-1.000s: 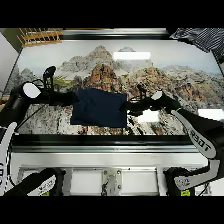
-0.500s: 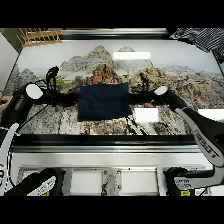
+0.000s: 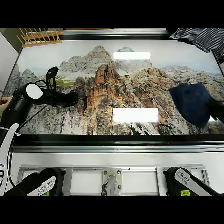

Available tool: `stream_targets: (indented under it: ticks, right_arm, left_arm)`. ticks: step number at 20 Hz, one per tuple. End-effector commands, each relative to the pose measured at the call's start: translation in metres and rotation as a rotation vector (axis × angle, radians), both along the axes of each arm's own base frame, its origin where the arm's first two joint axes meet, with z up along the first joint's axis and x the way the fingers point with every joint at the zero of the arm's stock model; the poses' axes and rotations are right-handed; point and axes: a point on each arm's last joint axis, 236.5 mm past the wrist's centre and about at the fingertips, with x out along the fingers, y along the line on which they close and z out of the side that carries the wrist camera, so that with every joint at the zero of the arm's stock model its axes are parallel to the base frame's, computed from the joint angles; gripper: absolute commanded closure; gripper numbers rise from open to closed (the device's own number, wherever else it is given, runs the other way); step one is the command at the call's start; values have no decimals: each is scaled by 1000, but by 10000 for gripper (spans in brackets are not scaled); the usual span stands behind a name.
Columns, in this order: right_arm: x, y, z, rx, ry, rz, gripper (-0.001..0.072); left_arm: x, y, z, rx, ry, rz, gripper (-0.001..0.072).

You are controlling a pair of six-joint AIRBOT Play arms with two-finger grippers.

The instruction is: Fold the clothes and pants, and hang the long-sleeved shirts on hangers.

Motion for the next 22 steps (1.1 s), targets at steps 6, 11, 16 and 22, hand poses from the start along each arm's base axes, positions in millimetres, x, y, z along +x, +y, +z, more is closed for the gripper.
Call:
stream_targets:
  ticks: [6,11,16,22]
  right_arm:
    - [-123,-27,-66,108,175,-305,667]
    - [-134,-40,-27,-54,211,-156,24]
    - [-46,82,83,36,-290,206,222]
    - [-43,279,121,263,-425,801,223]
  left_arm:
    - [1,0,0,-4,2,11,696]
    - [0,1,0,-1,3,10,696]
    - [1,0,0,-2,0,12,697]
    - [0,0,0,-2,3,10,697]
